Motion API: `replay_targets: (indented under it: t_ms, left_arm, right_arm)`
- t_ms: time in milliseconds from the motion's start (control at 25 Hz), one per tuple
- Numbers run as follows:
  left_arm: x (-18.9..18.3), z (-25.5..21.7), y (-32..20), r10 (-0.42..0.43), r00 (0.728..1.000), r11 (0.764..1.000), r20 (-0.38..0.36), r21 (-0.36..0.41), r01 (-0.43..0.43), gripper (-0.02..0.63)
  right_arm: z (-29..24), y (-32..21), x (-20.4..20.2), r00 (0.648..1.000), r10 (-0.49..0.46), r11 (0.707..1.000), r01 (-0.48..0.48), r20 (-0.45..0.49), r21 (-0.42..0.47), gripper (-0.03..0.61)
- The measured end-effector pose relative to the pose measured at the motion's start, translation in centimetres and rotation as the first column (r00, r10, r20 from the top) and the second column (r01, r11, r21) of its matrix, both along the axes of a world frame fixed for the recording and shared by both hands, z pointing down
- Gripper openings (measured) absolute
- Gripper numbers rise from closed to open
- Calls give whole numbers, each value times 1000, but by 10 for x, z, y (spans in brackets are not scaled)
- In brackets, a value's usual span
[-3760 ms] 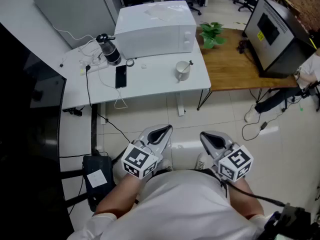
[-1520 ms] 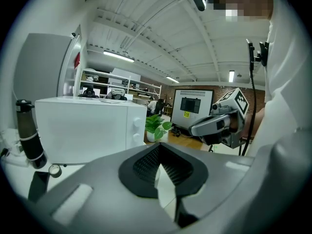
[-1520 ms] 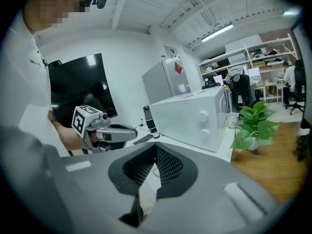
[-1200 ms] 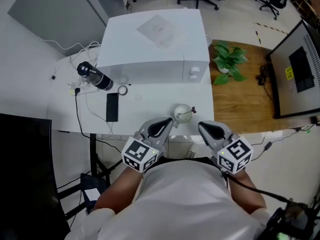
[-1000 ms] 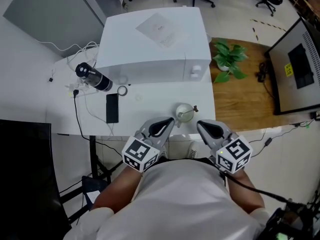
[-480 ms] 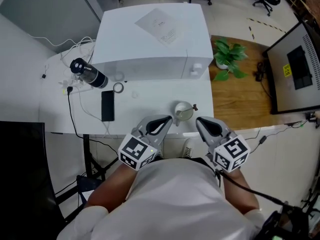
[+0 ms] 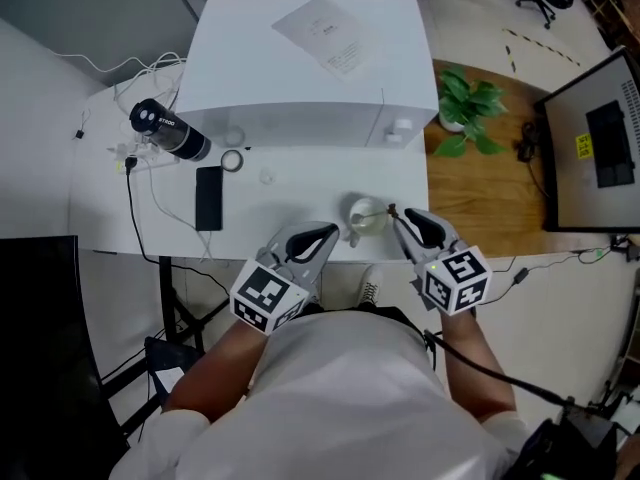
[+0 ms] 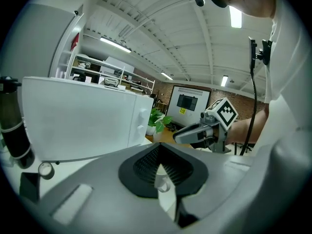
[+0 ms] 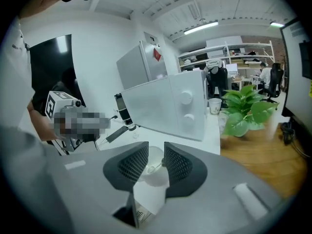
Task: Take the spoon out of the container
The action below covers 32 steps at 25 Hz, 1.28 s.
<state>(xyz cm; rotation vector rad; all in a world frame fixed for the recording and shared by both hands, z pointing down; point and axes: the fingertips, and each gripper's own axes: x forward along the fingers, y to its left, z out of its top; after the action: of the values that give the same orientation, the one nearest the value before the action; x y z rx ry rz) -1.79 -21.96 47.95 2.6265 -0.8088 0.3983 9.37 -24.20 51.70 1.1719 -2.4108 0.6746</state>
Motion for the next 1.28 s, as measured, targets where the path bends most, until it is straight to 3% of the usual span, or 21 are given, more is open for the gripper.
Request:
replay_targets:
  t_ms: [560, 1280]
  left_arm:
    - [-5, 16, -9, -27, 1000, 998, 3, -54, 27, 5]
    - [-15, 15, -5, -53, 998, 997, 15, -54, 54, 5]
  right_arm:
    - [53, -15, -2, 1000, 2, 991, 2, 27, -132, 98]
    - [61, -17, -9, 1000, -12, 990, 15, 23, -142, 57]
